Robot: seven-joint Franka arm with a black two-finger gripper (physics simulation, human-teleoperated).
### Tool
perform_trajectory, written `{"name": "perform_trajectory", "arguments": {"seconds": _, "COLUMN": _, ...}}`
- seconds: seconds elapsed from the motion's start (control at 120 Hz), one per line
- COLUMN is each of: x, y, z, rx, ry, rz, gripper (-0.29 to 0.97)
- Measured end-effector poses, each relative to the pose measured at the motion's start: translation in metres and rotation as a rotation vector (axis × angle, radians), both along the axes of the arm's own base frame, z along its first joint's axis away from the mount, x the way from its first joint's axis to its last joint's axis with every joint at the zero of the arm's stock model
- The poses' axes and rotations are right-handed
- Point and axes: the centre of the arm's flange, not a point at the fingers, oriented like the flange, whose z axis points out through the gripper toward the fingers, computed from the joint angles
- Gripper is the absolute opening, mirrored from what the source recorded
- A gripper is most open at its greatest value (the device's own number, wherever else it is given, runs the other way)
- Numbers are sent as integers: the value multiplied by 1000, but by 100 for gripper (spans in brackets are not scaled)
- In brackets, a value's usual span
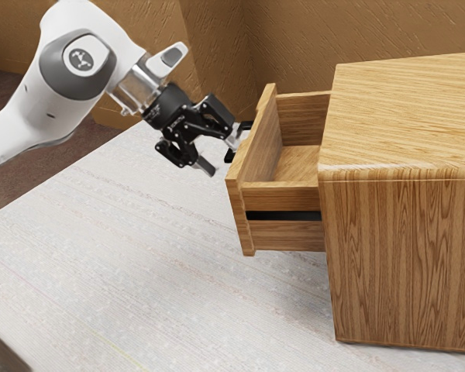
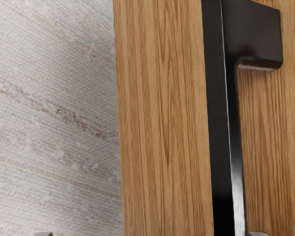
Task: Pull the drawer handle with one arm to open the drawer
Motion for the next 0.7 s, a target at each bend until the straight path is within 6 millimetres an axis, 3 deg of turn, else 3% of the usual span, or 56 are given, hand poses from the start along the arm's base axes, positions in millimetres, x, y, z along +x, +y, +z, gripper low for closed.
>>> {"name": "perform_trajectory", "arguments": {"seconds": 0.158, "x": -14, "y": 19, "z": 6, "rx": 17, "ry": -5, "rz": 33, "gripper": 48}}
{"name": "perform_trajectory", "arguments": {"seconds": 0.7, "x": -22, "y": 60, "z": 4, "rx": 30, "ry": -7, "rz": 77, "gripper": 47}}
